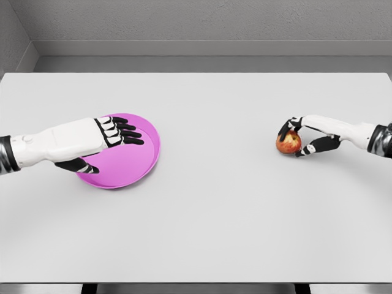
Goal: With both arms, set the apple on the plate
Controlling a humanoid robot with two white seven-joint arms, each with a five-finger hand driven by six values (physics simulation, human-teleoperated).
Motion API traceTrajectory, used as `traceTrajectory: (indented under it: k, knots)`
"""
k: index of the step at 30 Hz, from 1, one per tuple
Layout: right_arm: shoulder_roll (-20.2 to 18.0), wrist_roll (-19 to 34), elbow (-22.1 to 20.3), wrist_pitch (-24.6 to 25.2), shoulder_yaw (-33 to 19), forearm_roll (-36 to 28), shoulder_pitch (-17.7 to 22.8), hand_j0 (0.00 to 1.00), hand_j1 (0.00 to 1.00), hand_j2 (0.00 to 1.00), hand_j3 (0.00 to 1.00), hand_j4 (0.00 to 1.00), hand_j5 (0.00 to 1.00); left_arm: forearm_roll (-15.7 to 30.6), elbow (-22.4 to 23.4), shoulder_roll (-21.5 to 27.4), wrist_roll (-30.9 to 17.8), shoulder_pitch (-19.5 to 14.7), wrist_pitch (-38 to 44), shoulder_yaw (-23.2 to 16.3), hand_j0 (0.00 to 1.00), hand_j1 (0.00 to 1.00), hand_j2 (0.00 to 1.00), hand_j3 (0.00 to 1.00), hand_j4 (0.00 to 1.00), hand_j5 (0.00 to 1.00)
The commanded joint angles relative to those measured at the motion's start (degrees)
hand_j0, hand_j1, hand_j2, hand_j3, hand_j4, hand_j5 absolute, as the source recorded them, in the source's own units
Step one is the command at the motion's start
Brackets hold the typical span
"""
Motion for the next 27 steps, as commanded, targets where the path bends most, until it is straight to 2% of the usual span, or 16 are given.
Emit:
traceTrajectory:
  k: [1,3,4,14,18,26,27]
  knots:
    - [-0.26,-0.01,-6.99,0.14,3.35,-4.73,0.0,0.49,0.49,0.49,0.49,0.49,0.49,0.39,0.0,0.05,0.03,-0.08,0.05,0.02,1.0,1.0,1.0,1.0,1.0,1.0]
    - [-0.17,-0.01,-12.62,0.14,6.78,-7.19,-0.17,0.49,0.49,0.49,0.49,0.49,0.49,0.39,0.0,0.05,0.03,-0.09,0.05,0.02,1.0,1.0,1.0,1.0,1.0,1.0]
    - [0.18,-0.01,-13.06,0.14,7.22,-7.28,-0.18,0.49,0.49,0.49,0.49,0.49,0.49,0.39,0.0,0.05,0.03,-0.09,0.05,-0.06,1.0,1.0,1.0,1.0,1.0,1.0]
    - [2.11,-0.01,-12.98,0.14,7.13,-8.6,-2.28,0.51,0.51,0.51,0.51,0.51,0.51,0.39,0.0,0.05,0.03,-0.09,0.05,-0.06,1.0,1.0,1.0,1.0,1.0,1.0]
    - [4.57,-0.01,-13.06,0.14,8.71,-7.98,-2.64,0.5,0.5,0.5,0.5,0.5,0.5,0.39,-0.09,0.05,0.03,-0.09,0.05,-0.06,1.0,1.0,1.0,1.0,1.0,1.0]
    - [5.19,-0.01,-12.98,0.14,9.33,-7.72,-3.08,0.5,0.5,0.5,0.5,0.5,0.5,0.39,-0.09,0.05,0.03,-0.09,0.05,-0.06,1.0,1.0,1.0,1.0,1.0,1.0]
    - [5.19,-0.01,-12.89,0.14,9.33,-7.72,-3.34,0.54,0.54,0.54,0.54,0.54,0.54,0.39,-0.09,0.05,0.03,-0.09,0.05,-0.06,1.0,1.0,1.0,1.0,1.0,1.0]
